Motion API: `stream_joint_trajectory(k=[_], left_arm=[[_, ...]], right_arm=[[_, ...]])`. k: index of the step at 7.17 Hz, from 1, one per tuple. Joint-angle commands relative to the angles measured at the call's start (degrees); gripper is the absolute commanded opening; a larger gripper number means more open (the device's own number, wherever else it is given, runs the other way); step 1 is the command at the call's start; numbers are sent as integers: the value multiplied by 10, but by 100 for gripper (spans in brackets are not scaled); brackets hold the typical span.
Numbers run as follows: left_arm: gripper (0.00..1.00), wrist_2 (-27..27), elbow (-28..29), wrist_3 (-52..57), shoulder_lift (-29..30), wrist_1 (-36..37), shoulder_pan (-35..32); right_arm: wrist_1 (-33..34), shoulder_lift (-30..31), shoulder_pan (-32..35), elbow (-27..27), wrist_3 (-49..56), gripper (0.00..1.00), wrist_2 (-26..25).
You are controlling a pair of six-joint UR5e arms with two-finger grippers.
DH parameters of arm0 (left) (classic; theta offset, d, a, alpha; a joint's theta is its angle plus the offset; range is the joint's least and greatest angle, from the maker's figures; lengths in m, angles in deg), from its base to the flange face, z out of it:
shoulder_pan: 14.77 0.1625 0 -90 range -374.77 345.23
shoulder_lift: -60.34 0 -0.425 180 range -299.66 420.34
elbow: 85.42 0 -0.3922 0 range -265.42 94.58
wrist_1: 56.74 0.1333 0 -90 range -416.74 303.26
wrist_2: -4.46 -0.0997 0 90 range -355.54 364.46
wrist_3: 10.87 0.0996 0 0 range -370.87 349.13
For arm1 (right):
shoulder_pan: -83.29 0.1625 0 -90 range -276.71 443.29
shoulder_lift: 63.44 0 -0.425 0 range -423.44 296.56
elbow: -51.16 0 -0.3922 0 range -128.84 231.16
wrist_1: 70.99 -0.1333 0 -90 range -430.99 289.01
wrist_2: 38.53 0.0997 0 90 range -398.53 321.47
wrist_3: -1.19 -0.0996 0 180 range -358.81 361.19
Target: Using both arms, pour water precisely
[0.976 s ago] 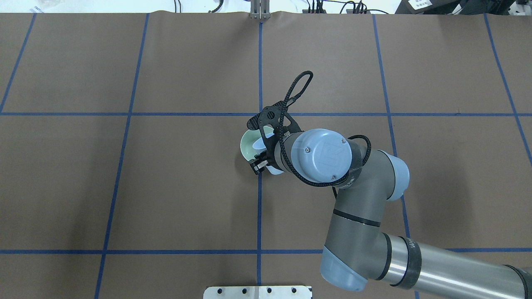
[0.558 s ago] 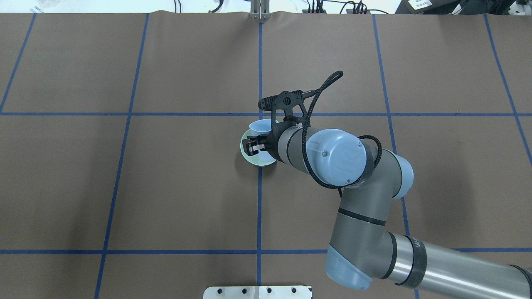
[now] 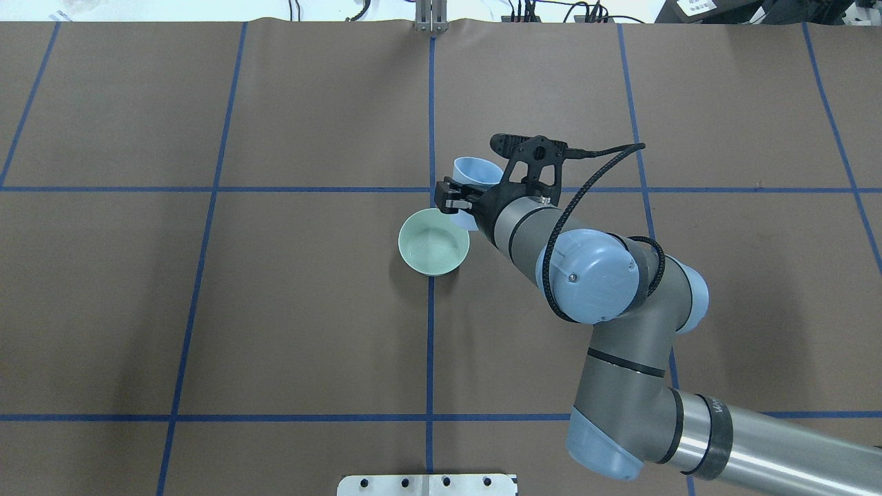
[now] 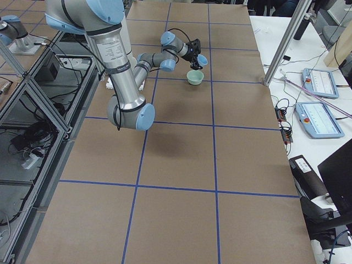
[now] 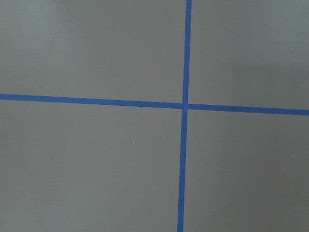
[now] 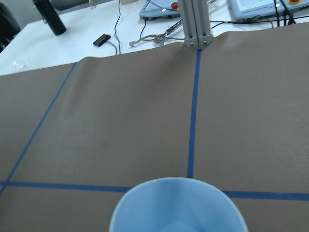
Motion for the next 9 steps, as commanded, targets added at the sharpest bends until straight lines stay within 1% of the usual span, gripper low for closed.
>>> stream_joint_trajectory(k=[1,3,4,5,6,8,9], left_arm=[[100,-1,0,0,-8,0,0],[100,-1,-4,0,-17,-11,0],[100,-1,-4,-1,-17,-11,0],[100,-1,-3,-1,-17,-11,1],[100,-2,-3,-1,-16,-11,0],[100,-1,-3,-2,-13,-11,1],[100,-1,-4,-2,-13,-11,1]], right_arm=[[-1,54,2,-1,-47,0,-101],[-2,101,3,-1,-50,0,-185],[-5,134,3,-1,-87,0,-221],[-6,163,3,-1,-112,0,-236],[-38,203,3,3,-114,0,-250],[-142,299,2,24,-112,0,-267],[-187,319,2,65,-112,0,-286]])
